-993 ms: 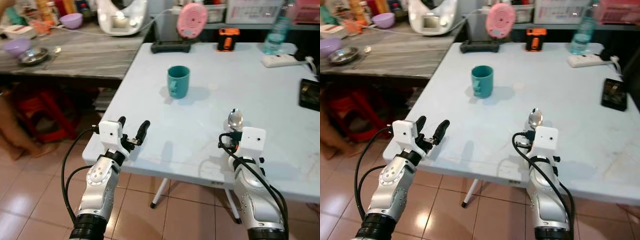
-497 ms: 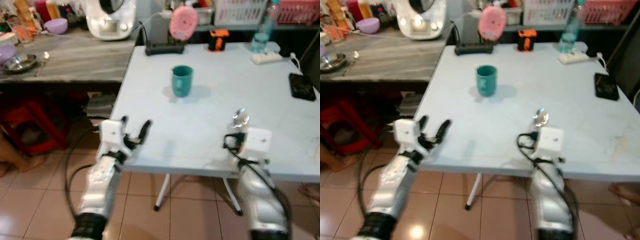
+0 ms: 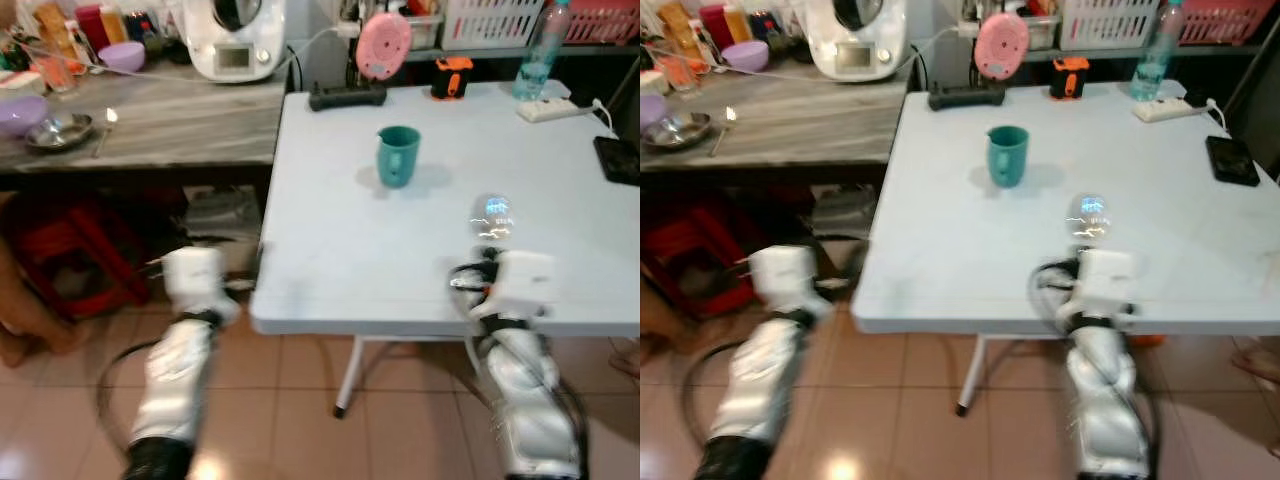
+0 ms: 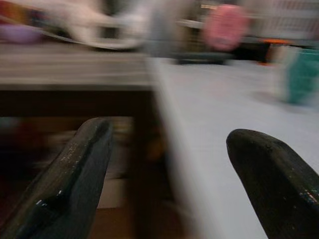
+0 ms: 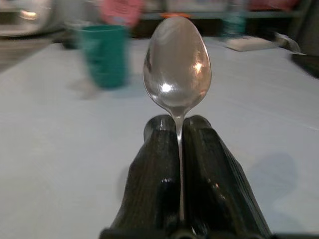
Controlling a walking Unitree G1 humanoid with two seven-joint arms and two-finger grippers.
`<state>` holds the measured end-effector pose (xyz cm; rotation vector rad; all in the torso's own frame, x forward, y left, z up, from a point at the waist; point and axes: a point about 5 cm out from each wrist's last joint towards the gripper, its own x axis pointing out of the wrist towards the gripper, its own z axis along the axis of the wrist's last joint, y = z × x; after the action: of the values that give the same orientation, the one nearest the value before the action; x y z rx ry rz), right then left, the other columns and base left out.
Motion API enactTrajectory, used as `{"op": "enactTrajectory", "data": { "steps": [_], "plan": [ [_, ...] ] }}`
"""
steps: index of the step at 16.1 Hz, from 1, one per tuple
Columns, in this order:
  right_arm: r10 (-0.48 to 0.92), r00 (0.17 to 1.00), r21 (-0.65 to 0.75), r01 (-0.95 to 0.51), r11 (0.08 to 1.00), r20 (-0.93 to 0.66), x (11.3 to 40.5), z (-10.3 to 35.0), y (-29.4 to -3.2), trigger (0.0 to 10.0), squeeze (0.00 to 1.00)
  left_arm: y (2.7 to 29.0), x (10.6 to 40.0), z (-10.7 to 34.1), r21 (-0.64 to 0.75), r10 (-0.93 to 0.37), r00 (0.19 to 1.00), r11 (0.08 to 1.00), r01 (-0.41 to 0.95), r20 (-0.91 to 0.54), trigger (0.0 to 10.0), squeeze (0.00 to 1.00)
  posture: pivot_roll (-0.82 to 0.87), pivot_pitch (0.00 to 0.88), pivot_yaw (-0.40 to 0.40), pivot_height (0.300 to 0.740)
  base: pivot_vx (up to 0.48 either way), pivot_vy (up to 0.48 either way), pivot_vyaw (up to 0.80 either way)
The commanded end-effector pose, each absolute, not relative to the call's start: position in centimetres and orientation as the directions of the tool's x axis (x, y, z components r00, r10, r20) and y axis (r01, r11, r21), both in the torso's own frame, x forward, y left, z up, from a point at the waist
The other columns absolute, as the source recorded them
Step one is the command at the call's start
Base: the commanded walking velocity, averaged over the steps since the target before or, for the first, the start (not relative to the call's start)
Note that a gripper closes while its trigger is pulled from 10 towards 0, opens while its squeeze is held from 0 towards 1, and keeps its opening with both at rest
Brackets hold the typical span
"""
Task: Setting the table
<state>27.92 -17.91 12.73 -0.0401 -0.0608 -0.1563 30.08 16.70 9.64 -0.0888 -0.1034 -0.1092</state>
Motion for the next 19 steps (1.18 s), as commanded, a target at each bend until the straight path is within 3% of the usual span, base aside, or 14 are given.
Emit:
{"op": "enactTrajectory", "data": {
  "steps": [1, 19],
  "plan": [
    [-0.176, 0.981, -0.054, 0.181, 0.982, 0.083, 27.55, 12.98, -18.8, 10.0, 0.0, 16.49, 29.99, 9.81, -0.065, -0.094, 0.988, 0.993, 0.102, 0.122, 10.0, 0.0, -0.13, 0.026, 0.098, 0.74, 0.0, 0.349, 0.0],
    [-0.147, 0.985, -0.054, 0.152, 0.987, 0.094, 27.27, 12.58, -18.48, 10.0, 0.0, 16.41, 30.31, 9.86, -0.037, -0.081, 0.989, 0.996, 0.086, 0.121, 10.0, 0.0, -0.11, 0.02, 0.106, 0.74, 0.0, 0.368, 0.0]
  ]
}}
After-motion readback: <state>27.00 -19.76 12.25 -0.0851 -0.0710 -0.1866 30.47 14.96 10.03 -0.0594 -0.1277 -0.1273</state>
